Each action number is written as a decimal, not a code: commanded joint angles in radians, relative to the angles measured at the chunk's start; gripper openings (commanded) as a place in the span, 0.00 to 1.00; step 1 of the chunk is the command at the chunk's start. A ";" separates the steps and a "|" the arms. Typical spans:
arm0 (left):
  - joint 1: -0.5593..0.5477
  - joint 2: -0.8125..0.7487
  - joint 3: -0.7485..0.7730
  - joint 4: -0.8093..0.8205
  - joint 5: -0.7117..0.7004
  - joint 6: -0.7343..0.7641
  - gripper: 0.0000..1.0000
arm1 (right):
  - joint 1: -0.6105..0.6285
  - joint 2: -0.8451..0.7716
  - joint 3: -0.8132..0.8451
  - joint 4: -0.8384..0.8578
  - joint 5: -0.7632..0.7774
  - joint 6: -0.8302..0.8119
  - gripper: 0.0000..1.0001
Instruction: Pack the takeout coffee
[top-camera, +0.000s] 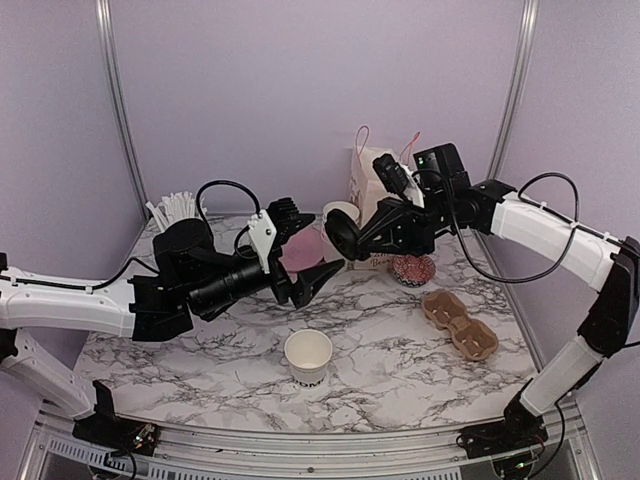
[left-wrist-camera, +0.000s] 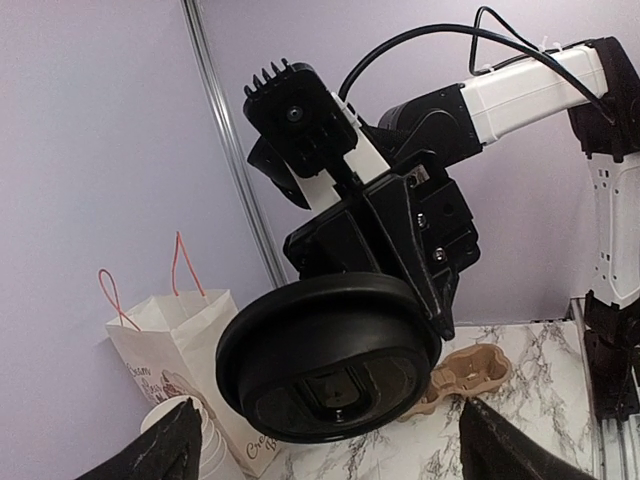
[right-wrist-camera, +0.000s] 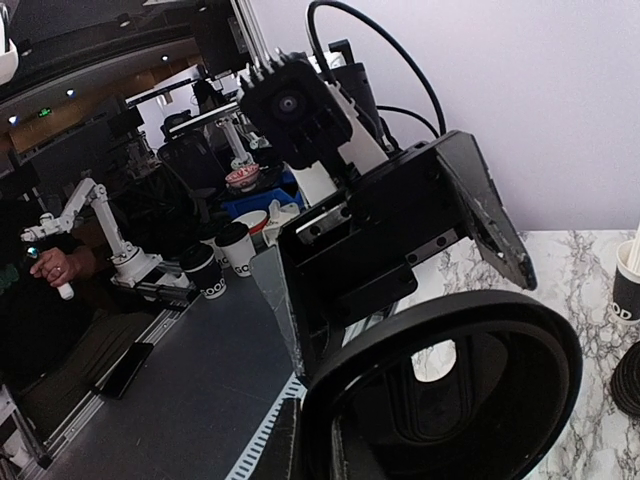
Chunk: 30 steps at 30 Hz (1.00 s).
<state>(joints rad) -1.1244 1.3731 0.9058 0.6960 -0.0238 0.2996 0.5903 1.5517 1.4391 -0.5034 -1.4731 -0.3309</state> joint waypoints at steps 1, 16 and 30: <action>-0.019 0.042 0.061 0.081 -0.101 0.052 0.89 | -0.007 -0.024 -0.015 0.071 -0.029 0.068 0.05; -0.035 0.115 0.094 0.123 -0.138 0.053 0.86 | -0.007 -0.021 -0.008 0.091 -0.046 0.079 0.07; -0.049 0.102 0.041 0.178 -0.134 0.051 0.84 | -0.013 -0.027 -0.007 0.082 -0.032 0.067 0.07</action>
<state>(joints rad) -1.1645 1.4803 0.9443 0.8158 -0.1589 0.3481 0.5838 1.5497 1.4212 -0.4297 -1.4990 -0.2623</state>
